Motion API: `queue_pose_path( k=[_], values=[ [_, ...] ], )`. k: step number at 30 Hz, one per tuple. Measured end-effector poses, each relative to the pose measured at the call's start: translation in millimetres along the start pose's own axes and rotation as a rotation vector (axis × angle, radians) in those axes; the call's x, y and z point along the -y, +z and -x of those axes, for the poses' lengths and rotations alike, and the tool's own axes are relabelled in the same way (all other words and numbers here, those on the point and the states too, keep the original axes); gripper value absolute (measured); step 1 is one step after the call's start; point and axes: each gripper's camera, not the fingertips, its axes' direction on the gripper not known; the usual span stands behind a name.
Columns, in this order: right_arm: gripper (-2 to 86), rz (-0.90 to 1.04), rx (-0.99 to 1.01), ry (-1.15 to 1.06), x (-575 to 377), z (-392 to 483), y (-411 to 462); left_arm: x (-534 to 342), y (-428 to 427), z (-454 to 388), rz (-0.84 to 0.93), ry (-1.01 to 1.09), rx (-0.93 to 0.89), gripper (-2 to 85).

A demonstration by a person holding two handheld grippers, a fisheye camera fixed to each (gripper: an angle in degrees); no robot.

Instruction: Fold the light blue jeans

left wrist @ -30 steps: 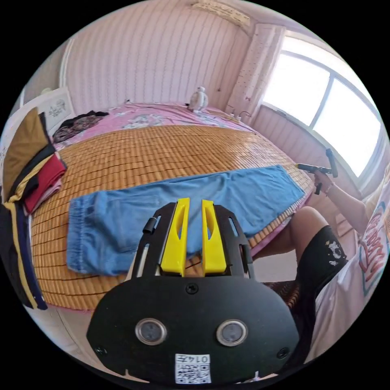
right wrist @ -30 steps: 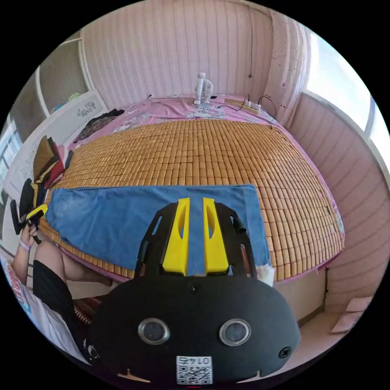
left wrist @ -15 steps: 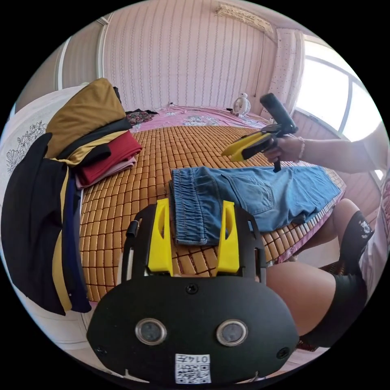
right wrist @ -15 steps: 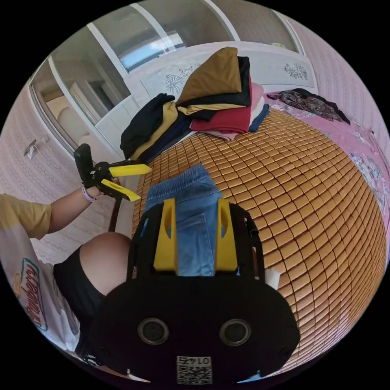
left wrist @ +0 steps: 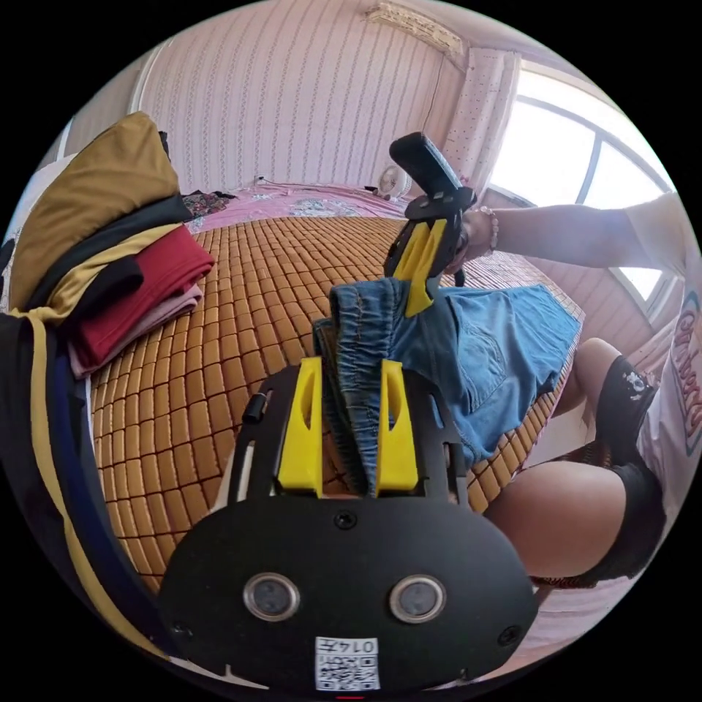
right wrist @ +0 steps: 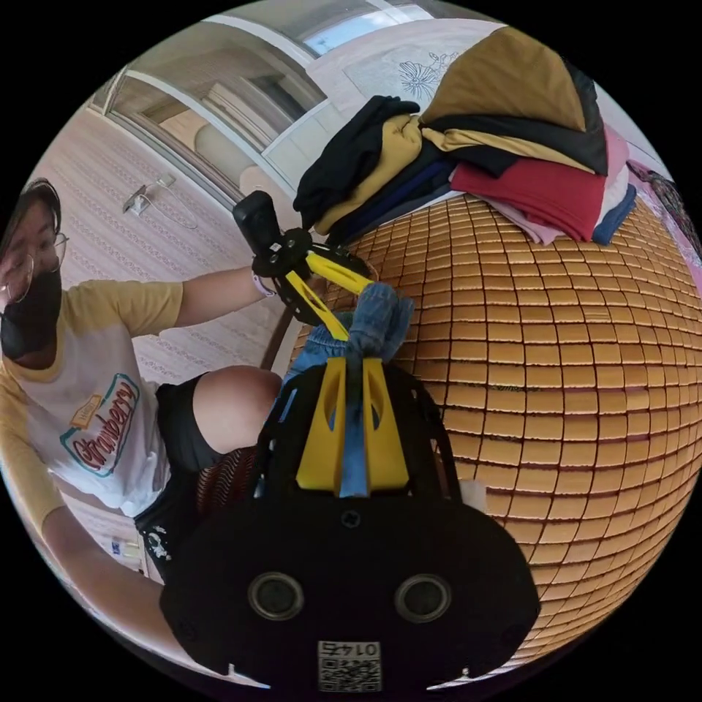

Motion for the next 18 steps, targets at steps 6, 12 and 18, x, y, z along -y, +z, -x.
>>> queue_pose_path(
  k=[6, 12, 18],
  values=[
    [3.7, -0.016, -0.182, 0.132, 34.4, 4.6, -1.8, 5.6, 7.6, 11.9, 0.141, -0.200, 0.086, -0.3],
    [1.1, -0.124, -0.516, 0.169, -7.8, 79.6, -79.0, 38.8, 21.2, -1.2, 0.346, -0.102, 0.416, 0.6],
    [1.3, -0.142, -0.788, 0.484, -164.7, 187.7, -142.1, 47.2, -44.5, -3.9, 0.126, -0.331, 0.483, 4.1]
  ],
)
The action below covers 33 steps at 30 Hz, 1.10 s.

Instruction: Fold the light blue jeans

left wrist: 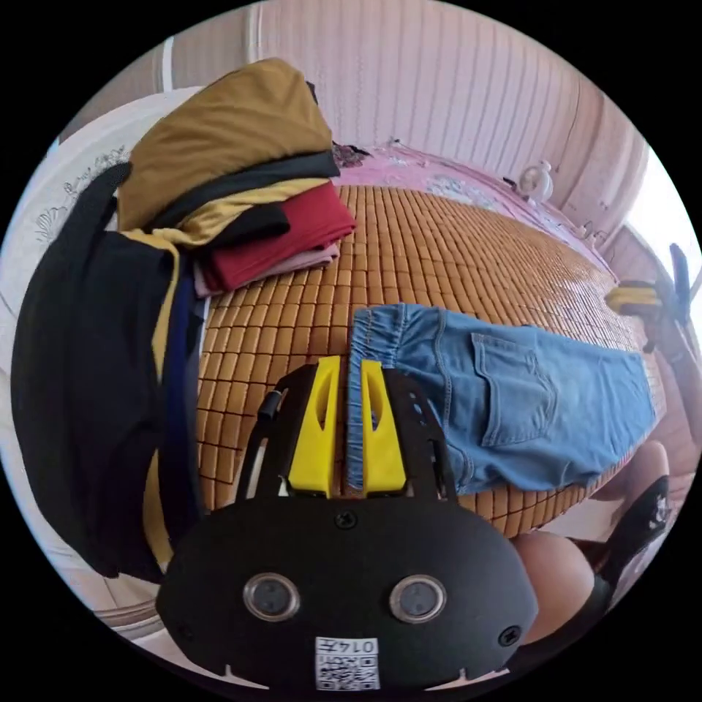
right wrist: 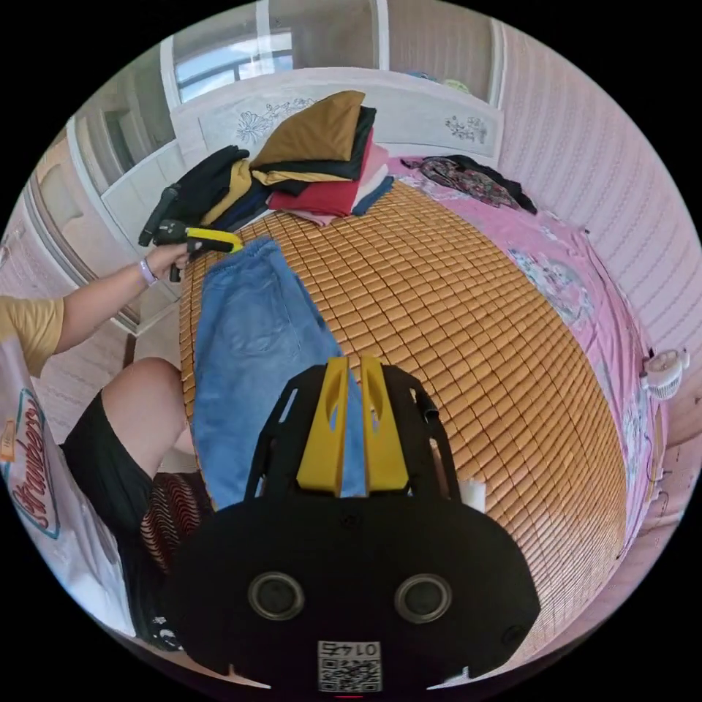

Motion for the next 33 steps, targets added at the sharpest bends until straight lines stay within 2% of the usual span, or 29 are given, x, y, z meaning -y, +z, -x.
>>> queue_pose_path(
  k=[2, 3, 7, 9, 11, 15, 18, 22, 25, 28, 30, 33],
  values=[
    [1.2, 0.039, -0.034, 0.096, -56.1, 6.1, -18.4, -11.0, -46.0, -30.8, -0.095, 0.070, 0.125, 2.3],
    [1.1, 0.082, -0.026, 0.147, -88.6, 18.3, -22.8, -18.4, -73.9, -59.1, -0.147, 0.135, 0.105, 1.1],
    [0.3, 0.173, 0.059, 0.190, -149.2, 81.5, -13.1, -34.4, -118.0, -184.5, -0.189, 0.358, -0.141, -0.6],
    [0.0, 0.235, 0.078, 0.206, -164.1, 112.1, 3.8, -41.0, -119.1, -283.4, -0.158, 0.420, -0.368, -0.9],
    [-0.2, 0.180, 0.011, 0.219, -168.0, 126.6, -0.2, -47.1, -113.5, -351.5, -0.136, 0.446, -0.483, -0.9],
    [-0.3, 0.174, -0.025, 0.222, -159.2, 136.6, -4.0, -57.6, -85.6, -443.4, -0.051, 0.523, -0.506, -1.0],
    [-0.3, 0.195, 0.055, 0.254, -148.9, 114.9, -18.9, -61.7, -67.6, -459.6, 0.031, 0.549, -0.484, -1.0],
    [-0.4, 0.125, 0.008, 0.276, -112.9, 76.3, -37.1, -49.0, -51.7, -472.3, 0.177, 0.537, -0.542, -1.0],
    [-0.4, 0.149, -0.091, 0.209, -48.5, 50.8, -18.5, -45.8, -60.1, -480.8, 0.116, 0.581, -0.518, -1.0],
    [-0.4, 0.265, -0.094, 0.147, 15.2, 27.8, 23.6, -40.4, -68.8, -490.4, 0.107, 0.652, -0.495, -1.0],
    [-0.4, 0.441, -0.123, 0.073, 56.3, 13.9, 62.4, -38.4, -74.7, -493.2, 0.099, 0.652, -0.494, -1.0],
    [-0.4, 0.590, -0.067, 0.024, 92.0, 2.1, 89.8, -36.1, -86.1, -504.4, 0.097, 0.707, -0.451, -1.0]
  ],
)
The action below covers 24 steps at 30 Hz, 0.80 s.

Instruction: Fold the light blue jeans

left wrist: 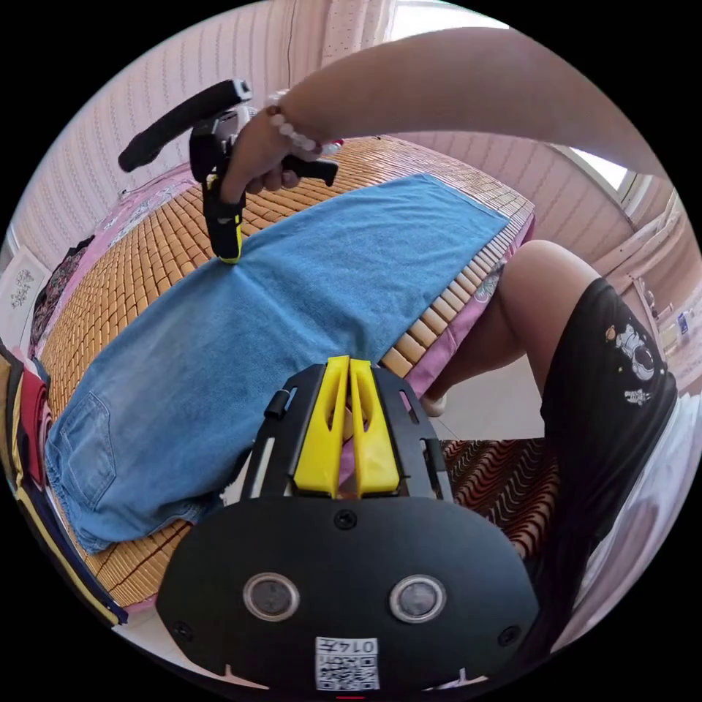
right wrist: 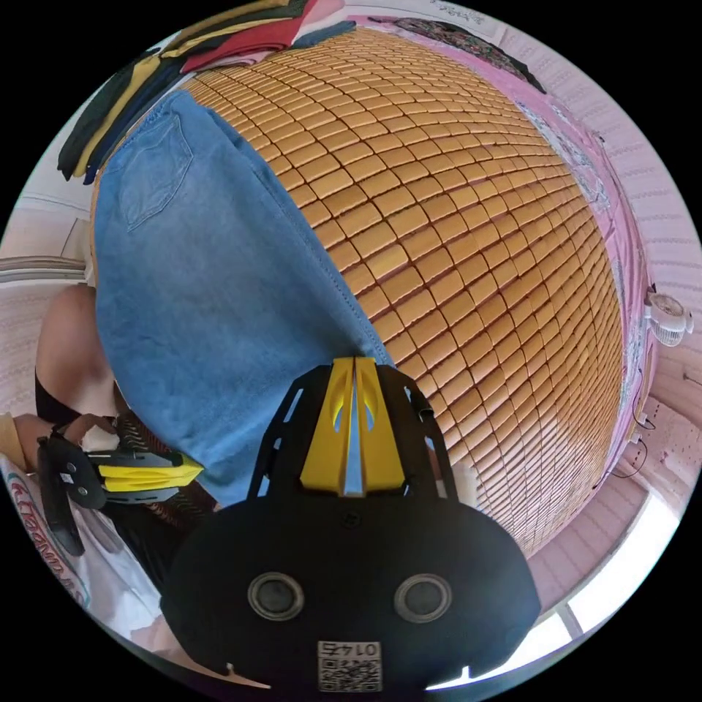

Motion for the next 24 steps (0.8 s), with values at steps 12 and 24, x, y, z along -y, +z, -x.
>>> queue_pose_path(
  k=[12, 24],
  values=[
    [-0.7, 0.289, -0.046, -0.154, 100.6, 11.9, 16.6, 19.6, -23.2, 5.8, 0.007, -0.027, -0.072, -1.0],
    [-0.3, 0.376, -0.101, -0.187, 116.1, 27.6, 65.7, 43.0, -40.7, -7.1, 0.029, -0.018, -0.041, -1.0]
  ],
)
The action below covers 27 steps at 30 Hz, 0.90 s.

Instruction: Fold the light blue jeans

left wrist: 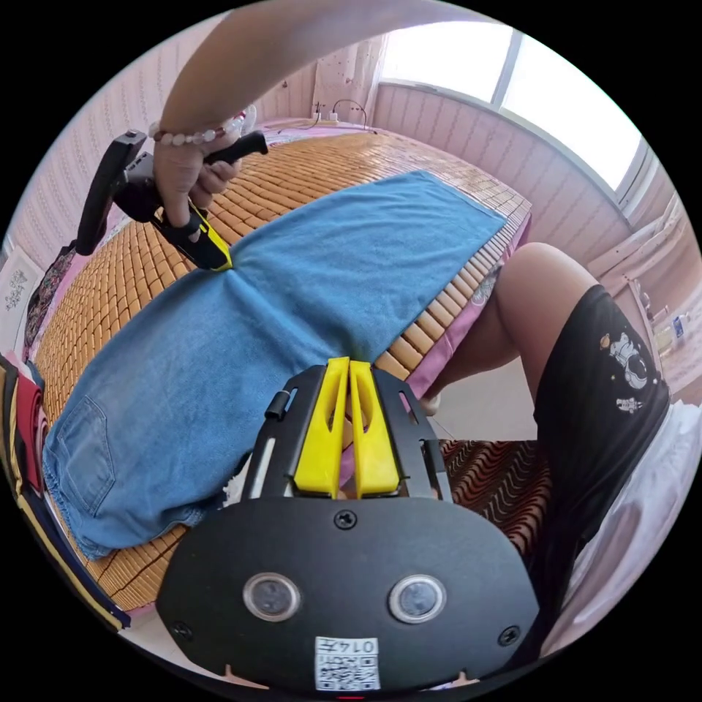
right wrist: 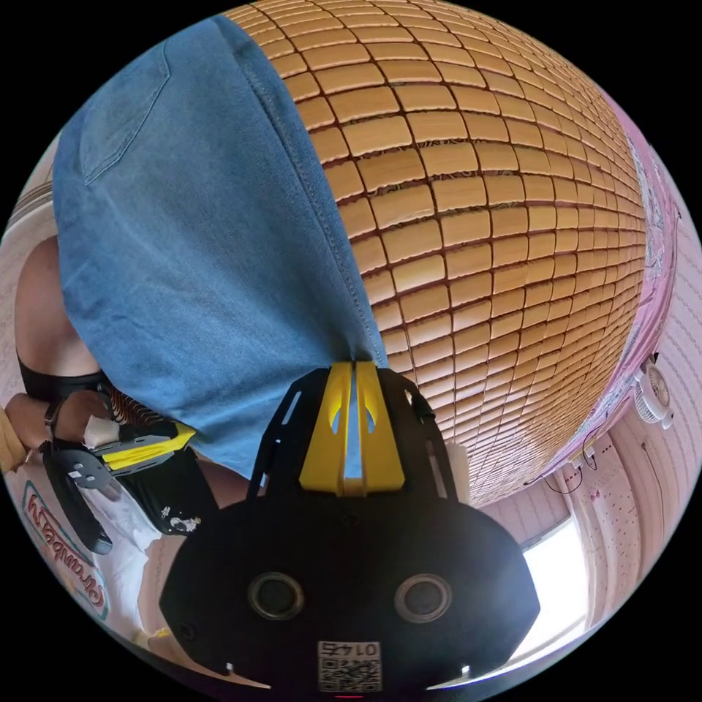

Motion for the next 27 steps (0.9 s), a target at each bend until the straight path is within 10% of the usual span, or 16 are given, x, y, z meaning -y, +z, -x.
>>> queue_pose_path(
  k=[16, 23, 27],
  values=[
    [-0.9, -0.320, 0.186, 0.262, -101.5, 8.7, 137.0, 19.9, -8.3, -9.3, 0.066, -0.008, 0.000, -1.0],
    [-0.1, -1.016, 0.439, 0.632, -355.5, 55.3, 239.8, -23.7, -79.0, 9.6, -0.043, -0.157, -0.013, -1.0],
    [4.4, -1.035, 0.395, 0.896, -503.6, 136.4, 357.7, -61.6, -102.7, 28.9, -0.055, -0.315, 0.002, -1.0]
  ],
)
